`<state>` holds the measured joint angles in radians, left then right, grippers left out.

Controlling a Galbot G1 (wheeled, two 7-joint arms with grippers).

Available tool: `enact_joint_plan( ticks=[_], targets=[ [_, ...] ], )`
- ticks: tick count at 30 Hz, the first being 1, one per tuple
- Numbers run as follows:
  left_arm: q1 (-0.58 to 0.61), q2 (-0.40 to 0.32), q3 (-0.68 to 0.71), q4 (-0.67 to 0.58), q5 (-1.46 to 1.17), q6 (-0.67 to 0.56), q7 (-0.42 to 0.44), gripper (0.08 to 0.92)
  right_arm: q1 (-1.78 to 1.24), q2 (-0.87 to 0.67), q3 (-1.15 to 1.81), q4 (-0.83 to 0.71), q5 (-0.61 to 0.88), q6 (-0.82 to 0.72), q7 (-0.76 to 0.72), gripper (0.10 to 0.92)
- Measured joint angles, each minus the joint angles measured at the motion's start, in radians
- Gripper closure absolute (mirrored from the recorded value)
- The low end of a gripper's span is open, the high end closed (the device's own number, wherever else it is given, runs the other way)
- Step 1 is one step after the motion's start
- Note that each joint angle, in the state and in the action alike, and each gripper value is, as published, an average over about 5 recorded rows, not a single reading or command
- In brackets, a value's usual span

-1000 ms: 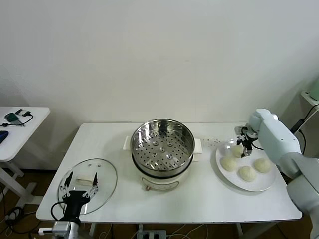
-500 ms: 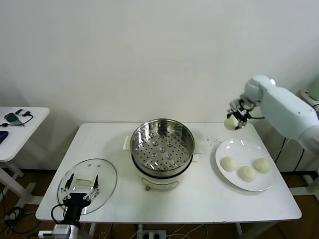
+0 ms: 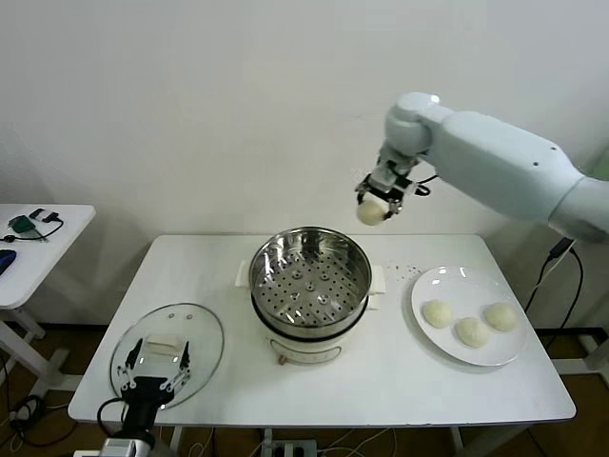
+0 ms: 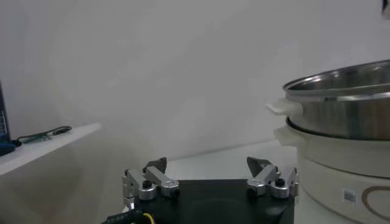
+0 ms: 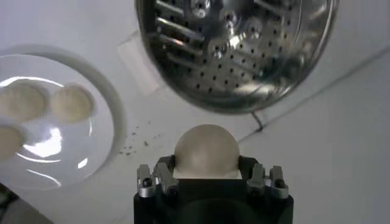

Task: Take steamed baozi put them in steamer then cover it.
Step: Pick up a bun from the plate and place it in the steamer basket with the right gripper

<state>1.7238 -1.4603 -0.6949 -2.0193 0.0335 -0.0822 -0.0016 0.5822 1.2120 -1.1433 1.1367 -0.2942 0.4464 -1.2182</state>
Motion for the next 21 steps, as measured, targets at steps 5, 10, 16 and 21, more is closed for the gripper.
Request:
enact_joint_plan(
  ticks=[5, 10, 16, 21],
  targets=[
    [0.006, -0.001, -0.001, -0.01, 0.002, 0.006, -0.005, 0.177, -0.056, 0.063, 0.015, -0.006, -0.106, 0.054, 0.021, 0.339],
    [0.011, -0.002, -0.002, -0.018, 0.002, 0.008, -0.007, 0.177, -0.119, 0.114, 0.036, -0.032, -0.218, 0.105, 0.043, 0.338],
    [0.016, -0.001, -0.011, -0.019, -0.004, 0.009, -0.009, 0.177, -0.182, 0.152, 0.051, -0.061, -0.318, 0.145, 0.064, 0.331],
    [0.016, 0.0, -0.014, -0.019, -0.008, 0.009, -0.01, 0.177, -0.227, 0.178, 0.071, -0.091, -0.38, 0.165, 0.078, 0.328]
  ],
)
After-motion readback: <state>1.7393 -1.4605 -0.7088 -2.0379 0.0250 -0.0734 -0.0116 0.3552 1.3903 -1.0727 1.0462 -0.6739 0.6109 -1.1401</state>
